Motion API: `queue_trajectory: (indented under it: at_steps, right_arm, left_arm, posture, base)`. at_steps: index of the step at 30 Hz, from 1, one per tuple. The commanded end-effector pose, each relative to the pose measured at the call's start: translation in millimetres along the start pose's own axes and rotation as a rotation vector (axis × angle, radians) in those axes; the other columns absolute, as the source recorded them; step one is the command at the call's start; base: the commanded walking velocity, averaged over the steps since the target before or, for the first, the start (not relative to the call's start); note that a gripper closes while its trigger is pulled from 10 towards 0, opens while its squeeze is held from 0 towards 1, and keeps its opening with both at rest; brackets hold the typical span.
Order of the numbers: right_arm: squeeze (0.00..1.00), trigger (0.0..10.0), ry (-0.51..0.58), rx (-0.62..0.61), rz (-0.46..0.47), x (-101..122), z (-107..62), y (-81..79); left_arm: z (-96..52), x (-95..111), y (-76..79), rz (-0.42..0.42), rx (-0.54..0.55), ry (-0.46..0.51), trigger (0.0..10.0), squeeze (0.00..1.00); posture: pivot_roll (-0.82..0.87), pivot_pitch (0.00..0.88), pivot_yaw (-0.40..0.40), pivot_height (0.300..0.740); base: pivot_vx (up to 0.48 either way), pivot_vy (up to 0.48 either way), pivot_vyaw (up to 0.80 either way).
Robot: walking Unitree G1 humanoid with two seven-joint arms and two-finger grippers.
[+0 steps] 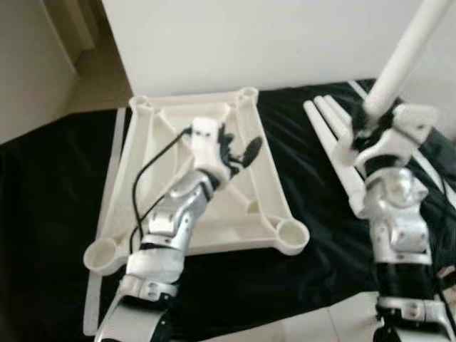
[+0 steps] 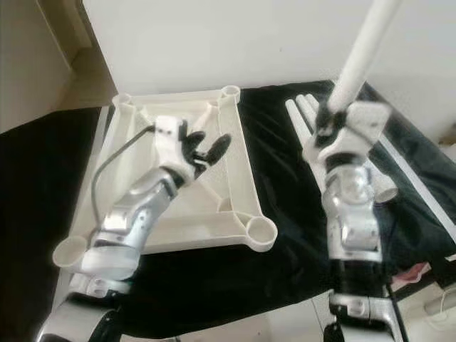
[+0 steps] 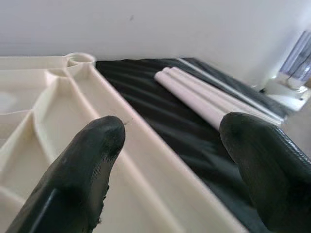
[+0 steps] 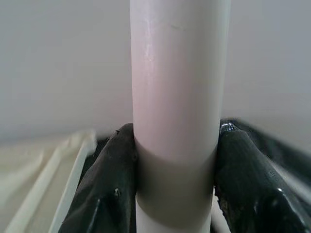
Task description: Building children table
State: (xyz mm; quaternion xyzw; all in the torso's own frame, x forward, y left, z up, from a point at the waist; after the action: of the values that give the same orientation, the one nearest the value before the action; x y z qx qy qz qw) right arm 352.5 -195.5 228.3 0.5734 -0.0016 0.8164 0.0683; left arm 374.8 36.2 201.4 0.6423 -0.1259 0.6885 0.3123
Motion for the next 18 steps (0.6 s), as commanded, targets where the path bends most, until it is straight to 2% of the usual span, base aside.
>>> queue_trajectory:
  at_steps: [1, 6, 10, 18]
  right_arm:
    - [0.0, 10.0, 0.041, 0.037, -0.018, 10, 0.2, -9.1]
    - [0.0, 10.0, 0.038, 0.067, -0.038, 8, -0.5, -16.7]
    - [0.0, 10.0, 0.059, 0.114, -0.103, 11, -0.2, -24.4]
    - [0.0, 10.0, 0.165, 0.182, -0.234, 34, 6.0, -32.8]
  left_arm:
    - [-2.3, -4, -0.3, 0.03, -0.023, -0.008, 10.0, 0.0]
    - [-2.9, -5, -4.6, 0.03, -0.002, -0.009, 10.0, 0.0]
    - [-5.4, -5, -9.0, 0.043, 0.019, -0.004, 10.0, 0.0]
    - [-6.5, 2, -13.2, 0.063, 0.042, 0.024, 10.0, 0.0]
  posture:
    - [-0.06, 0.0, 0.026, 0.74]
    - [-0.07, 0.0, 0.023, 0.74]
    - [-0.06, 0.0, 0.02, 0.74]
    - [-0.05, 0.0, 0.015, 0.74]
  base:
    - [0.0, 0.0, 0.0]
    - [0.0, 0.0, 0.0]
    - [0.0, 0.0, 0.0]
    - [0.0, 0.0, 0.0]
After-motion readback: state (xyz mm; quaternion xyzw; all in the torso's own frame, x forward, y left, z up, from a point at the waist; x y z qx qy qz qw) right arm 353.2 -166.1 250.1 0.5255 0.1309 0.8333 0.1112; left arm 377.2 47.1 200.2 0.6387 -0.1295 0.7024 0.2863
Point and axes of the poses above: a point about 5 cm out from each wrist's last joint towards the gripper, its own z axis pointing out of the wrist towards the gripper, its own x axis along the axis of the wrist's last joint, y = z × x, the point moved 4 cm from there along z, pointing out of the wrist towards the gripper, and after that the axes turned 3 degrees about -z, right-handed, at the moved point
